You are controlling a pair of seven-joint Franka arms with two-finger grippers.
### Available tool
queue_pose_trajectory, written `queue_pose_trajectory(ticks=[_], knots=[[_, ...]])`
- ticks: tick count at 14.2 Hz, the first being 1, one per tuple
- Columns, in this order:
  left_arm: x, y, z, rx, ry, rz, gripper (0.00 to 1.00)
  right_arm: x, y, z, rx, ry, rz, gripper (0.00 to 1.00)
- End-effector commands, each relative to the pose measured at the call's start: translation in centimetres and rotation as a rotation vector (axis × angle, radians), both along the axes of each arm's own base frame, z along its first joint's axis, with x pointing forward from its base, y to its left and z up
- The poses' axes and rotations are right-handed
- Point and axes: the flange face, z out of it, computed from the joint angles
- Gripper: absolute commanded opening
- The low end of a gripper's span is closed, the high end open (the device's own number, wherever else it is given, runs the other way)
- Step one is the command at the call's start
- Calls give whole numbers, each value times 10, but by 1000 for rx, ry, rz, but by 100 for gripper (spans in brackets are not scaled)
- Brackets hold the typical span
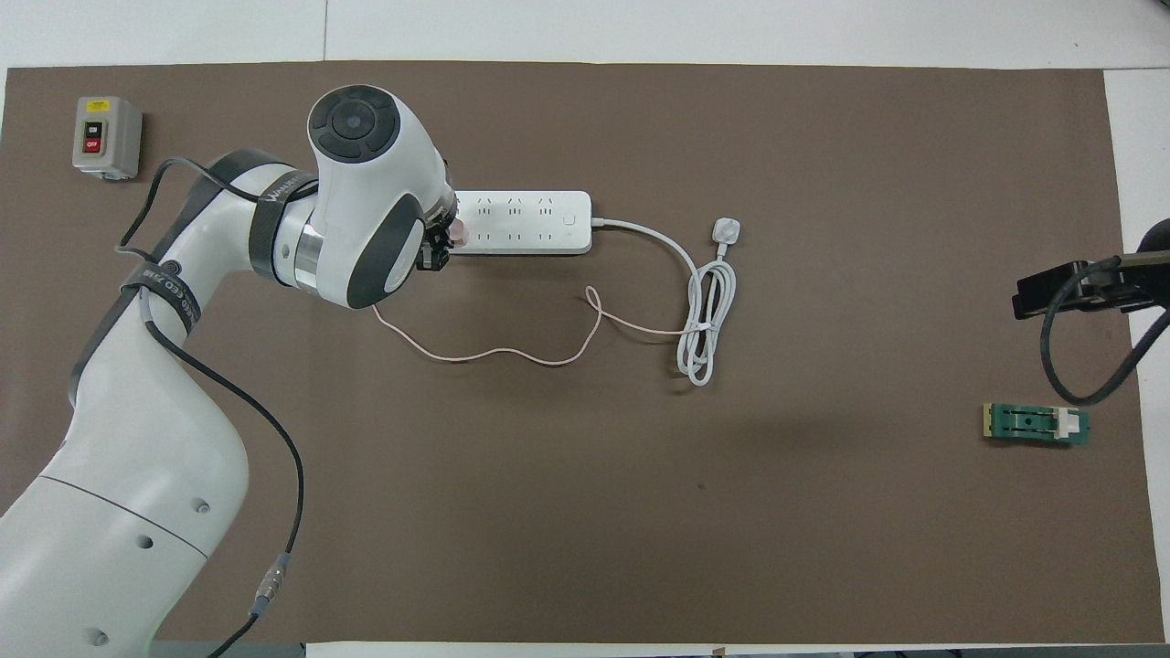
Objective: Plug charger into power strip
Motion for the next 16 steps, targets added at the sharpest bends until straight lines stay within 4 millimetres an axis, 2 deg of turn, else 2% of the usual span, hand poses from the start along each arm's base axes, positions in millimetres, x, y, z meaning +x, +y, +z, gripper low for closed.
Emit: queue_pose_trajectory(ticks=[1,7,9,12,16], knots=[[19,1,-55,57,37,-24,0,-7,-1,4,-5,5,-19,100],[18,1,-58,54,36,-44,0,-7,-1,4,-5,5,-21,100],[11,2,-66,59,52,-46,0,-7,-1,3,-5,6,-21,100],[10,1,-69,46,30,-48,0,-7,-1,3,-5,6,-21,100],[13,6,-67,49,24,-55,0,-7,-1,4,-5,5,-21,100]])
